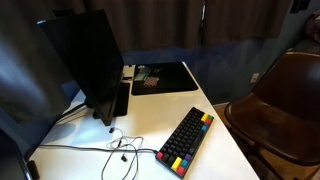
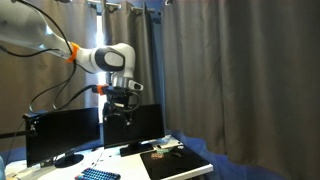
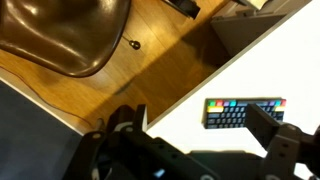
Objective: Press one black key on the keyboard
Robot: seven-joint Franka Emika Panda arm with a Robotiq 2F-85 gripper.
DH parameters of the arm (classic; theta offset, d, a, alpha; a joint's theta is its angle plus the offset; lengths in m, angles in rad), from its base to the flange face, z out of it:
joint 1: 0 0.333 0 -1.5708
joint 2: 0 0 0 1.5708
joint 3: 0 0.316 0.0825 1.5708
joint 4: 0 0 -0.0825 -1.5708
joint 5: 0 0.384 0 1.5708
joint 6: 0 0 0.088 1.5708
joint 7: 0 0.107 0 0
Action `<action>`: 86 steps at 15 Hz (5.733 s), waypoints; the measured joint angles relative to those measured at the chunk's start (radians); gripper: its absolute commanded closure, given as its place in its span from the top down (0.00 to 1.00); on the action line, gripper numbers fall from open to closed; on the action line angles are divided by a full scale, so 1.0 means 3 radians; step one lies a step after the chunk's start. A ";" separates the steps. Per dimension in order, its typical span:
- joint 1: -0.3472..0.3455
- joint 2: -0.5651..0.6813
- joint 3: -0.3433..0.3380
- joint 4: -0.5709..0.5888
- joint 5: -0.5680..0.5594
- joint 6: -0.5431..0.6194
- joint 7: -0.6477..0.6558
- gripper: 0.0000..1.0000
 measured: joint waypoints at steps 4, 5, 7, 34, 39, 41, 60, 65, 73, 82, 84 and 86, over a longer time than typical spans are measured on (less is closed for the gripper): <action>0.0510 0.0063 0.0463 -0.0224 0.0288 0.0117 -0.0008 1.00; 0.0633 0.0101 0.0561 -0.0256 0.0341 0.0183 -0.0027 1.00; 0.0805 0.0201 0.0699 -0.0271 0.0366 0.0296 -0.0051 1.00; 0.1404 0.1944 0.1348 -0.0100 0.1533 0.3189 -0.0437 1.00; 0.1279 0.2174 0.1573 -0.0039 0.1662 0.3579 -0.0538 0.74; 0.1282 0.2344 0.1601 0.0015 0.1672 0.3791 -0.0588 0.59; 0.1841 0.3425 0.1131 0.0523 0.1291 0.4640 -0.0421 0.00; 0.1861 0.3550 0.0980 0.0573 0.0250 0.4683 0.0511 0.00; 0.1910 0.3638 0.0851 0.0669 -0.0198 0.4675 0.0968 0.00; 0.1925 0.3726 0.0845 0.0698 -0.0266 0.4670 0.1047 0.00; 0.1949 0.3748 0.0821 0.0720 -0.0271 0.4670 0.1063 0.00; 0.1984 0.3765 0.0781 0.0741 -0.0273 0.4670 0.1079 0.00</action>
